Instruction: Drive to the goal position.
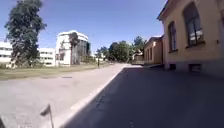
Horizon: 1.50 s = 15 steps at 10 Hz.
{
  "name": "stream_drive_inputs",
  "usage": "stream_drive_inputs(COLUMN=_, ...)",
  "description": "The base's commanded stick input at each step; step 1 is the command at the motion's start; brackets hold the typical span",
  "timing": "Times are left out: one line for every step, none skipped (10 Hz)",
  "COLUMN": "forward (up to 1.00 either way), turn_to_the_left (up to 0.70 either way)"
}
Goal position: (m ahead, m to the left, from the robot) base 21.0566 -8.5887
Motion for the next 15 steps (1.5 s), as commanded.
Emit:
stream_drive_inputs(forward=0.7, turn_to_the_left=0.0)
stream_drive_inputs(forward=0.7, turn_to_the_left=0.0)
stream_drive_inputs(forward=0.7, turn_to_the_left=0.0)
stream_drive_inputs(forward=0.7, turn_to_the_left=0.0)
stream_drive_inputs(forward=0.7, turn_to_the_left=0.0)
stream_drive_inputs(forward=0.7, turn_to_the_left=0.0)
stream_drive_inputs(forward=0.7, turn_to_the_left=0.0)
stream_drive_inputs(forward=0.7, turn_to_the_left=0.0)
stream_drive_inputs(forward=0.7, turn_to_the_left=0.0)
stream_drive_inputs(forward=0.7, turn_to_the_left=0.0)
stream_drive_inputs(forward=0.7, turn_to_the_left=0.0)
stream_drive_inputs(forward=0.7, turn_to_the_left=0.0)
stream_drive_inputs(forward=0.7, turn_to_the_left=0.0)
stream_drive_inputs(forward=0.7, turn_to_the_left=0.0)
stream_drive_inputs(forward=0.7, turn_to_the_left=0.0)
